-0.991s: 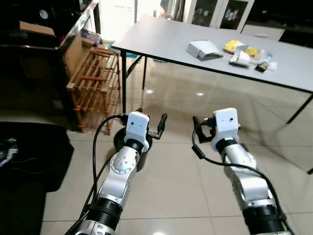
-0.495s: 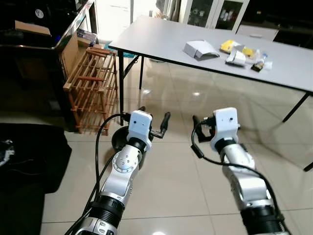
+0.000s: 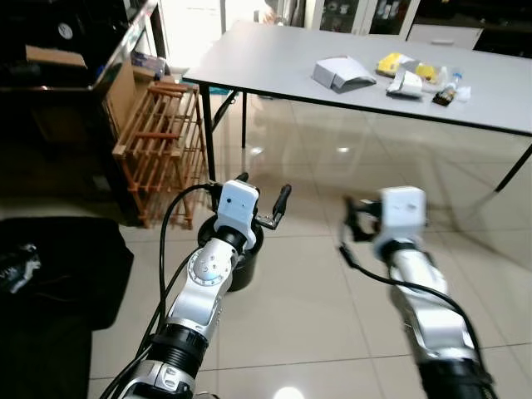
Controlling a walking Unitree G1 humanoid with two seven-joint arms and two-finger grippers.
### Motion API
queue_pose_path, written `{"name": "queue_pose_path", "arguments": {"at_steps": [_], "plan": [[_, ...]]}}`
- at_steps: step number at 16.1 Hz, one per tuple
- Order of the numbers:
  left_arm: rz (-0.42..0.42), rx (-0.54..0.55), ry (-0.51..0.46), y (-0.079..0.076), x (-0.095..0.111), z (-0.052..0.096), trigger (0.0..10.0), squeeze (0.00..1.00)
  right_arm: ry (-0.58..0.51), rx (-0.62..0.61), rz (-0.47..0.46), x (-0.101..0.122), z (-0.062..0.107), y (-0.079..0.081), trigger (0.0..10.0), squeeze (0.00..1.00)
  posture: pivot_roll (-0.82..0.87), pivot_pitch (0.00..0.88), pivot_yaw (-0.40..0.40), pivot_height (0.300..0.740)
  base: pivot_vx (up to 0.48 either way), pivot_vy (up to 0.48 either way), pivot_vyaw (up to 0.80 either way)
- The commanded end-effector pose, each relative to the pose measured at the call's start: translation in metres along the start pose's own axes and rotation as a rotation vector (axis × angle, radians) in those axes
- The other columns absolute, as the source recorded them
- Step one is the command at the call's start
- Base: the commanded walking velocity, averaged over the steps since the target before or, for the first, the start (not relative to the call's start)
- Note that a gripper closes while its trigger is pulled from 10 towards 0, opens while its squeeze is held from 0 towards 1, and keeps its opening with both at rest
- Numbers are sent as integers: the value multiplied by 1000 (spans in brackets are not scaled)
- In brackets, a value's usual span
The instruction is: Picking trash to rubbish bin
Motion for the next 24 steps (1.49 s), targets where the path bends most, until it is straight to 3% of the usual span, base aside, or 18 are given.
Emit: {"name": "queue_pose_path", "arguments": {"at_steps": [1,4,5,8,12,17,24], "plan": [[-8,-52,-3,-12,0,-4,10000,0,-33,-50,6,7,3,-14,10000,0,-122,25,36,740,0,0,0],[-1,-127,-9,-28,1,-7,10000,0,-37,-150,14,6,13,-35,10000,0,-177,26,62,740,0,0,0],[-3,-140,-9,-27,1,-8,10000,0,-40,-174,-1,8,15,-36,10000,0,-187,39,61,740,0,0,0],[19,-97,-28,-17,8,-16,10000,0,-55,-159,6,12,12,-31,10000,0,-176,12,55,740,0,0,0],[30,-96,-40,-24,9,-16,10000,0,-38,-172,4,5,15,-34,10000,0,-153,30,65,740,0,0,0],[58,-94,-6,-21,-1,-12,10000,0,-43,-141,-19,10,12,-17,10000,0,-163,40,60,740,0,0,0],[37,-115,-15,-23,3,-16,10000,0,-41,-134,-17,9,9,-14,10000,0,-160,36,59,740,324,0,0]]}}
Point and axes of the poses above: a point about 5 cm out from each wrist's last joint towards the gripper, its own z axis pointing back from the gripper into the wrist, its own x axis along the axis of the wrist's last joint, y = z × x, the point moved 6 cm from there along -z, pointing out of the wrist towards the gripper, and after that the axes turned 1 degree about z, right-handed, at the moved point
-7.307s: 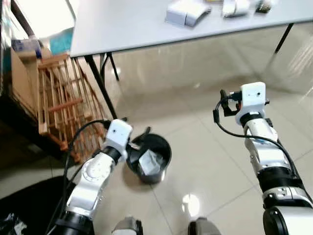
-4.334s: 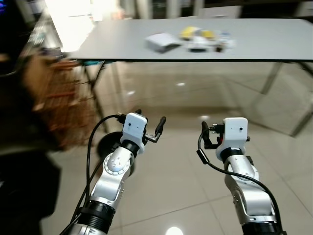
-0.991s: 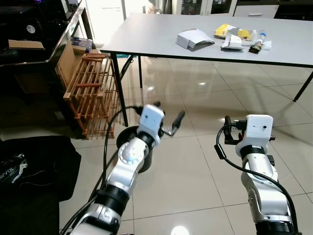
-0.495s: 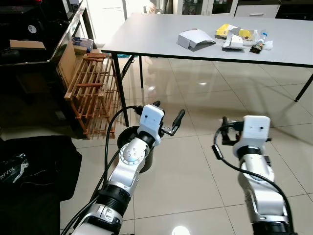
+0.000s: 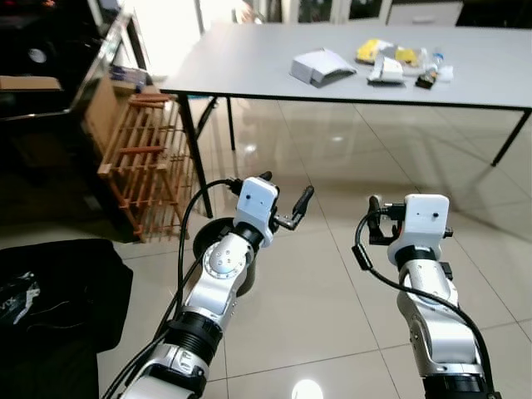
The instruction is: Picking trash to rubbish bin
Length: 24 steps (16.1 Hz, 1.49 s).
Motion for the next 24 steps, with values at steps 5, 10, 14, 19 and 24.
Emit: {"name": "queue_pose_path", "arguments": {"at_steps": [5,10,14,19,24], "plan": [[-5,-13,6,-2,-2,0,10000,0,-2,10,4,2,-2,3,10000,0,-159,39,48,740,382,0,0],[-9,-14,10,-2,-4,2,10000,0,5,12,2,0,-3,3,10000,0,-155,39,48,740,416,0,0],[-18,-23,10,-3,-3,1,10000,0,11,9,-8,-1,-4,4,10000,0,-151,36,52,740,424,0,0],[-28,-25,11,-4,-4,2,10000,0,10,13,-8,-1,-5,6,10000,0,-148,36,50,740,435,0,0],[-27,-22,13,-4,-5,1,10000,0,9,17,-8,-1,-5,6,10000,0,-148,36,46,740,436,0,0]]}}
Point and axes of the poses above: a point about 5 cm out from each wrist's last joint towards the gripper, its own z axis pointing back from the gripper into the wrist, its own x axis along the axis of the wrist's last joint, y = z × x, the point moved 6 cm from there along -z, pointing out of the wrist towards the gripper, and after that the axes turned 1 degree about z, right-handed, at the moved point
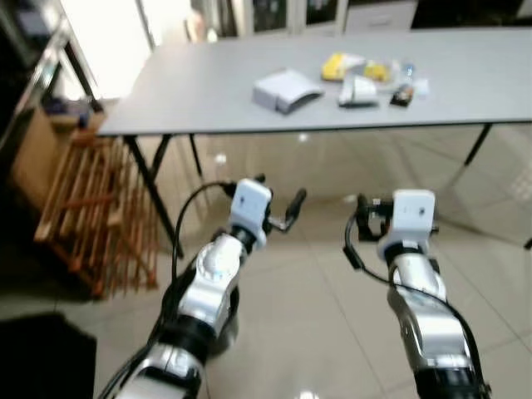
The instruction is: Picking trash to rubbish bin
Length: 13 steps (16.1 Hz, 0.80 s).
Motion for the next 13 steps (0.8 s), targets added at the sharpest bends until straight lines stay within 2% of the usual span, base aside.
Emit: {"name": "queue_pose_path", "arguments": {"at_steps": [1,7,11,13], "plan": [[-11,-14,0,-6,1,-2,10000,0,-3,-16,2,0,0,-7,10000,0,-149,37,46,740,409,0,0],[-4,3,5,-5,0,-2,10000,0,6,-3,19,-2,0,-4,10000,0,-147,39,47,740,0,0,0],[-11,-10,7,-7,0,-2,10000,0,13,-5,21,-3,-1,-3,10000,0,-144,40,46,740,0,0,800],[-16,-13,12,-7,-1,-2,10000,0,12,-7,12,-3,-1,-3,10000,0,-144,40,46,740,0,-358,400]]}}
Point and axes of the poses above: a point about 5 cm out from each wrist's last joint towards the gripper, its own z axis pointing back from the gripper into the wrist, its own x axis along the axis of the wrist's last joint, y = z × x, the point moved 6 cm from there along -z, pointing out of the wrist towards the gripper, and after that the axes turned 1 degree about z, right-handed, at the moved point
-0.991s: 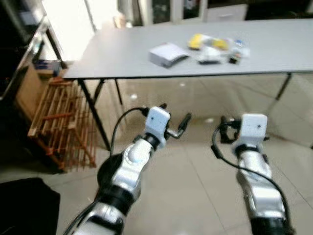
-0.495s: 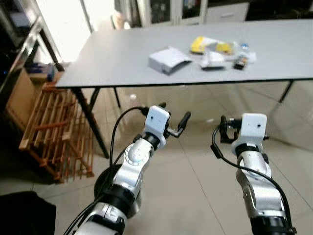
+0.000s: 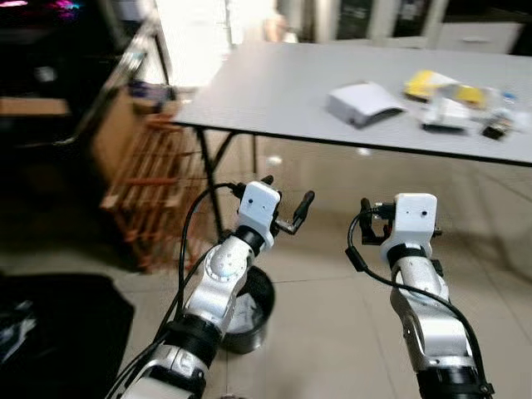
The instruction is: Picking trash to rubbish bin
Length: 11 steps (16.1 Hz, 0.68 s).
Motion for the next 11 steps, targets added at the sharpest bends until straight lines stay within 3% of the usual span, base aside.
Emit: {"name": "queue_pose_path", "arguments": {"at_steps": [1,11], "plan": [[-9,-14,11,-3,-1,0,10000,0,-7,-9,-3,2,-1,-3,10000,0,-144,40,46,740,0,-480,0],[-4,-21,16,-4,-3,-1,10000,0,-5,-14,-5,2,0,-3,10000,0,-151,41,50,740,0,-480,0]]}}
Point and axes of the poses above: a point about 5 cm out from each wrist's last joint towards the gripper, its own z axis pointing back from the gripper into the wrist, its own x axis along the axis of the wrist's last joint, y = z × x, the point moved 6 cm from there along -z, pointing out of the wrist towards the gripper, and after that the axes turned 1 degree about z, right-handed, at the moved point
